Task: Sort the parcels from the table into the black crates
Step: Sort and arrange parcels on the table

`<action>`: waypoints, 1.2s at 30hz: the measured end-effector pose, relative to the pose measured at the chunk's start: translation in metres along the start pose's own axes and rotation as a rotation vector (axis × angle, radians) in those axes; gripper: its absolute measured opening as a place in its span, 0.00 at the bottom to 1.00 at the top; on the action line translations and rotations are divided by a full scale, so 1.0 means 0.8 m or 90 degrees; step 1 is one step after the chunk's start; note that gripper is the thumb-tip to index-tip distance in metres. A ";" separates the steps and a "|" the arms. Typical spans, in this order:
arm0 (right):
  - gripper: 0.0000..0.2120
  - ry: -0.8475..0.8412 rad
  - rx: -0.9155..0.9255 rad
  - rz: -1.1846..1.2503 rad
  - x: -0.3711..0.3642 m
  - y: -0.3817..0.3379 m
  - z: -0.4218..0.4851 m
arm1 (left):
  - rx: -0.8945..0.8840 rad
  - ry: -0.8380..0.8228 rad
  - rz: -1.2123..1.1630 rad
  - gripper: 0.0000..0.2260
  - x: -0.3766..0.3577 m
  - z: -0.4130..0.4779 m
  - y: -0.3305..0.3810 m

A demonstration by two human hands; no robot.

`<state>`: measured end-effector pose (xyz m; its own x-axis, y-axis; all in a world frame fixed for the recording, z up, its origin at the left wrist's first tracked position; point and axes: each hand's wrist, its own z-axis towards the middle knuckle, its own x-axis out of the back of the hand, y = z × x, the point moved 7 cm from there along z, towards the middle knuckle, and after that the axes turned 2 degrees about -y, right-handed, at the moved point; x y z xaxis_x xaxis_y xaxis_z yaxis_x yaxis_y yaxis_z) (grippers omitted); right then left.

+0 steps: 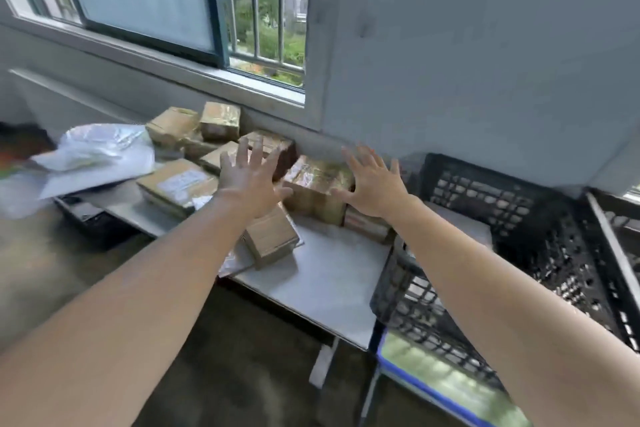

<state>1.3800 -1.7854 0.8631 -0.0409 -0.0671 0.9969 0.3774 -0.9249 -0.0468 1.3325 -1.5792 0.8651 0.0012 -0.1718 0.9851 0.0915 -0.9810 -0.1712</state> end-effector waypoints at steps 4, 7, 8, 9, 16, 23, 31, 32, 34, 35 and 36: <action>0.41 -0.035 0.022 0.017 -0.049 -0.060 0.059 | 0.038 -0.048 0.010 0.38 -0.050 0.020 -0.066; 0.43 -0.058 0.036 0.027 -0.095 -0.097 0.106 | 0.061 -0.073 -0.003 0.38 -0.085 0.056 -0.102; 0.43 -0.061 0.043 0.037 -0.111 -0.108 0.120 | 0.063 -0.081 -0.005 0.38 -0.098 0.070 -0.110; 0.43 -0.070 0.047 0.049 -0.128 -0.117 0.135 | 0.064 -0.090 -0.004 0.39 -0.112 0.083 -0.117; 0.49 -0.214 -0.048 0.170 -0.256 -0.162 0.193 | 0.106 -0.194 -0.103 0.41 -0.238 0.144 -0.164; 0.56 -0.295 -0.117 0.156 -0.331 -0.180 0.196 | 0.237 -0.339 -0.376 0.46 -0.353 0.154 -0.186; 0.54 -0.284 -0.162 0.166 -0.342 -0.185 0.208 | 0.303 -0.288 -0.616 0.41 -0.389 0.184 -0.197; 0.54 -0.280 -0.170 0.171 -0.340 -0.185 0.205 | 0.325 -0.270 -0.661 0.40 -0.389 0.187 -0.202; 0.54 -0.276 -0.171 0.177 -0.337 -0.180 0.199 | 0.338 -0.227 -0.730 0.38 -0.383 0.194 -0.206; 0.54 -0.270 -0.174 0.172 -0.336 -0.182 0.196 | 0.309 -0.210 -0.743 0.35 -0.378 0.199 -0.208; 0.54 -0.260 -0.175 0.166 -0.334 -0.183 0.195 | 0.265 -0.196 -0.735 0.32 -0.370 0.205 -0.210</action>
<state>1.4800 -1.5735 0.6138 0.4042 -0.2073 0.8909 0.0697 -0.9642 -0.2560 1.4798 -1.3491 0.6043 -0.0624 0.8462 0.5292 0.4992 -0.4327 0.7507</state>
